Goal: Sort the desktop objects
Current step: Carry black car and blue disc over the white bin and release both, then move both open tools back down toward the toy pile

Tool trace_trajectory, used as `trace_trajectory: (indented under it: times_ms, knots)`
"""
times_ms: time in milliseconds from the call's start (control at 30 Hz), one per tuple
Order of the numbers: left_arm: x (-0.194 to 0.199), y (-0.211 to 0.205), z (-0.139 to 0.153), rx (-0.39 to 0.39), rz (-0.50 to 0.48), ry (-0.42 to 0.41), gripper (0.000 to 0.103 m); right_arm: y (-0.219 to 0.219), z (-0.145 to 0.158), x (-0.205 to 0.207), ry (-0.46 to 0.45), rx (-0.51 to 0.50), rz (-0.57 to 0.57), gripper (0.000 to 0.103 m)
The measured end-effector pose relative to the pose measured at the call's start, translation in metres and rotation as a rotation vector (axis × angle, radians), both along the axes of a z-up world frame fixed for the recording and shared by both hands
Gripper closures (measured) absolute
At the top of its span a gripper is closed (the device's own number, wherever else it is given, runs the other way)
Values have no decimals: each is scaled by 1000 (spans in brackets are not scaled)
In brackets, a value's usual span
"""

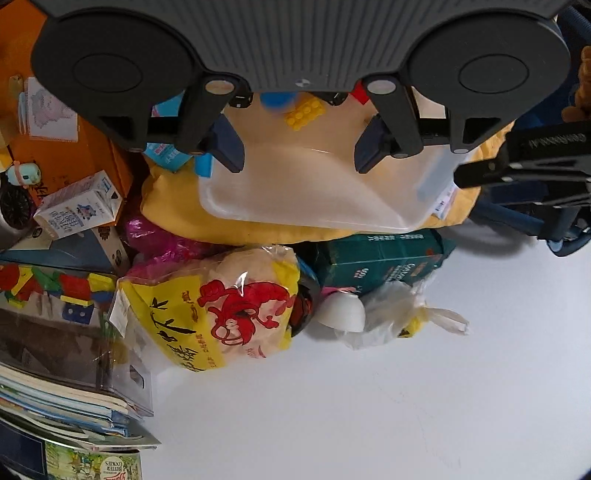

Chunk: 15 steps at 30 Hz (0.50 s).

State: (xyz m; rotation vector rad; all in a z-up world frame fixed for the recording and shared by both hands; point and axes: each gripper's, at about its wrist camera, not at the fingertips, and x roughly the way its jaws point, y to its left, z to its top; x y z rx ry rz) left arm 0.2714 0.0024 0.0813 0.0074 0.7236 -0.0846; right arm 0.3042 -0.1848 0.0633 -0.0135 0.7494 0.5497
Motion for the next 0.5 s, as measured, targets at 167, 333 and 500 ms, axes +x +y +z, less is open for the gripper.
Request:
trace_trajectory:
  times_ms: [167, 333, 500]
  knots:
    - [-35, 6, -22, 3, -17, -1, 42, -13, -8, -29, -28, 15, 42, 34]
    - [-98, 8, -55, 22, -55, 11, 42, -25, -39, -85, -20, -12, 120, 34]
    - [-168, 7, -93, 41, -70, 33, 42, -34, -86, -155, 16, -79, 201, 36]
